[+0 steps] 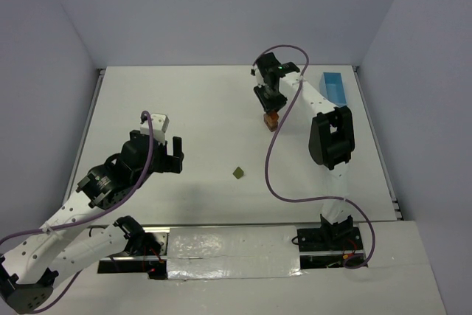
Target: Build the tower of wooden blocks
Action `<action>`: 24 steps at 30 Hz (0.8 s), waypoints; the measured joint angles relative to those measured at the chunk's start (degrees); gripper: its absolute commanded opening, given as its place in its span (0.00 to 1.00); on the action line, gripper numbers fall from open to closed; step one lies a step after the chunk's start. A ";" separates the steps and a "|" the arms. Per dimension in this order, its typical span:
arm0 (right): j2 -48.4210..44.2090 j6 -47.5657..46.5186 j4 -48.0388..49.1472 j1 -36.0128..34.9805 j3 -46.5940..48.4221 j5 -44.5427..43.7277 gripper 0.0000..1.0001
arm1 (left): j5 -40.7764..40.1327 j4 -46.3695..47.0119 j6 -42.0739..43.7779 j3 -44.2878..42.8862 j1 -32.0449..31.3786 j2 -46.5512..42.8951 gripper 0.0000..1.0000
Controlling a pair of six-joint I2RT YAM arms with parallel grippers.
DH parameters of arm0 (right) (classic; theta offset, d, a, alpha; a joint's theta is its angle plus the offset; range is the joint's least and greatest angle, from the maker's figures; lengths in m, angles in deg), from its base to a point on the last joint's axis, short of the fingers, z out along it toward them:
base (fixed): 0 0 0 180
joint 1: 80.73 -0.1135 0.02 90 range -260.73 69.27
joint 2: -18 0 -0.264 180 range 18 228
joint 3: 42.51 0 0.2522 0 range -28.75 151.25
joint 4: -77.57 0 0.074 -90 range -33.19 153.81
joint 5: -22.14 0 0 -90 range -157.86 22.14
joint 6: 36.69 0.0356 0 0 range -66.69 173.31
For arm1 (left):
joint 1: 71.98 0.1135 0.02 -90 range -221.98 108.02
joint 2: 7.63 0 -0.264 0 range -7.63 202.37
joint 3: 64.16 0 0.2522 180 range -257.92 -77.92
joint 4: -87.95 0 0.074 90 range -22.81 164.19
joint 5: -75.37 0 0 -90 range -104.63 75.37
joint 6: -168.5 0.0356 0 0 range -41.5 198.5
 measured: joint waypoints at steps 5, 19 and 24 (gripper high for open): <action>0.39 -0.11 -0.17 0.02 0.00 0.00 0.15 | 0.15 0.28 0.02 0.00 0.00 0.00 0.99; 0.81 -0.13 -0.35 0.17 0.00 -0.13 0.30 | 1.57 1.20 1.29 0.00 0.00 0.74 0.99; 0.81 -0.35 -0.35 0.20 0.00 -0.07 0.30 | 1.73 1.22 1.31 0.00 0.00 0.76 1.00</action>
